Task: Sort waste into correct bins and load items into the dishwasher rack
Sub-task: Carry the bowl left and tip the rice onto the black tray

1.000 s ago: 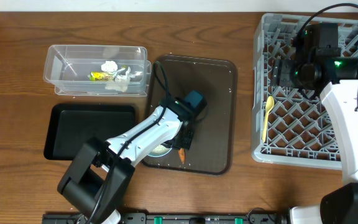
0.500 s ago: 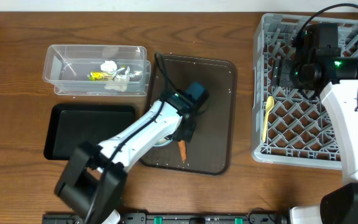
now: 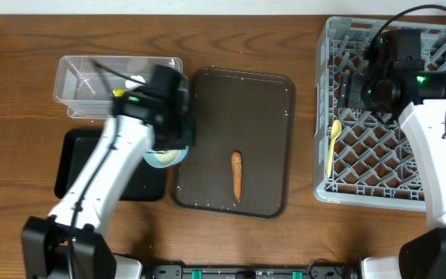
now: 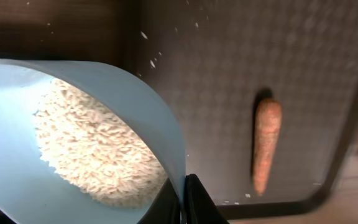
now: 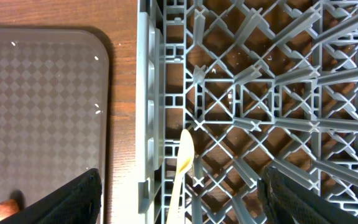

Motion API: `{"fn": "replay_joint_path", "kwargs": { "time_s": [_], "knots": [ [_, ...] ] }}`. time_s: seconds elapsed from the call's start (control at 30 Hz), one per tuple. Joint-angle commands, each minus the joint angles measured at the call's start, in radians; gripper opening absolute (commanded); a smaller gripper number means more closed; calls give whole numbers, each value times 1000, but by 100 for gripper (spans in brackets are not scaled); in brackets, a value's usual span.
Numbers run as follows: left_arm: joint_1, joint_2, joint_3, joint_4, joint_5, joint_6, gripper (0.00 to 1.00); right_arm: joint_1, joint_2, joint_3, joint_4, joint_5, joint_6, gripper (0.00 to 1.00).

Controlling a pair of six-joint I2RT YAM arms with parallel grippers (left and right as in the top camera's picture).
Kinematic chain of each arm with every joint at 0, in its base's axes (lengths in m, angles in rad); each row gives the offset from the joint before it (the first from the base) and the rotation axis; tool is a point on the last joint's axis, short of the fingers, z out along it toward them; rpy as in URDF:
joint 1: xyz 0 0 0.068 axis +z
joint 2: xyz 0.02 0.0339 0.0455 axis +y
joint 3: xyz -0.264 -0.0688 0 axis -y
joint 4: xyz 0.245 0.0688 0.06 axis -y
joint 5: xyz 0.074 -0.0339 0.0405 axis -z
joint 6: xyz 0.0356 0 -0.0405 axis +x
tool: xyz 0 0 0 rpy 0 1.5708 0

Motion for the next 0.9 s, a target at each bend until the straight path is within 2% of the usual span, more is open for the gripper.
{"fn": "replay_joint_path", "kwargs": {
  "time_s": [0.0, 0.33, 0.5, 0.67, 0.87],
  "knots": [
    [134, -16, -10, -4, 251, 119, 6, -3, 2, 7, -2, -7, -7, 80],
    [600, -13, -150, 80, 788, 291, 6, -3, 2, 7, -1, -7, -7, 80],
    [753, -13, -237, 159, 1012, 295, 6, -3, 2, 7, -1, -7, -7, 79],
    [846, 2, -323, 245, 1285, 309, 6, -3, 2, 7, -2, -7, -7, 79],
    [908, 19, -381, 261, 1313, 286, 6, -3, 2, 7, -4, -7, -7, 79]
  ]
}}
